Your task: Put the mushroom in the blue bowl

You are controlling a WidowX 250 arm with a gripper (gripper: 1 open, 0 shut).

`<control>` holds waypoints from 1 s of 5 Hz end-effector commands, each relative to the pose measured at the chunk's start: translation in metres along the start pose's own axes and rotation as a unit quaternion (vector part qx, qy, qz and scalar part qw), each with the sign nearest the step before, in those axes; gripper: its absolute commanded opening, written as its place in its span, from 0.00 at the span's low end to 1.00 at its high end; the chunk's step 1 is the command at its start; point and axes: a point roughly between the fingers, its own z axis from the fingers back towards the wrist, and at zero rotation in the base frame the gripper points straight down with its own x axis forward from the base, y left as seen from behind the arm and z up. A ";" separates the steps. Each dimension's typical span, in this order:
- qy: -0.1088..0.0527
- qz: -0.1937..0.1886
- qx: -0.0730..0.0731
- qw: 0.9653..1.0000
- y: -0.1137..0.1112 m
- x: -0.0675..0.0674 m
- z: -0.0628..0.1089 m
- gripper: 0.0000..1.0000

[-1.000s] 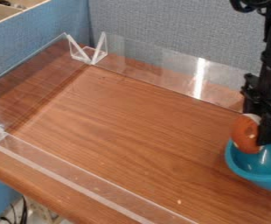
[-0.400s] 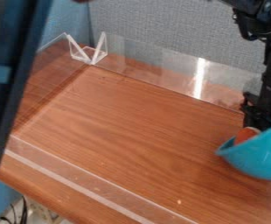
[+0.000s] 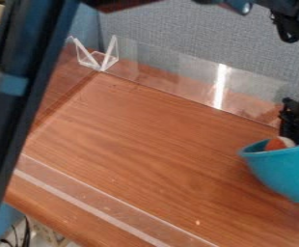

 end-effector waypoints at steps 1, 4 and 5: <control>-0.032 -0.013 0.012 0.999 -0.007 0.004 0.019 1.00; -0.054 0.003 0.012 0.998 -0.017 -0.001 0.037 1.00; -0.060 0.002 0.012 0.998 -0.018 -0.002 0.038 1.00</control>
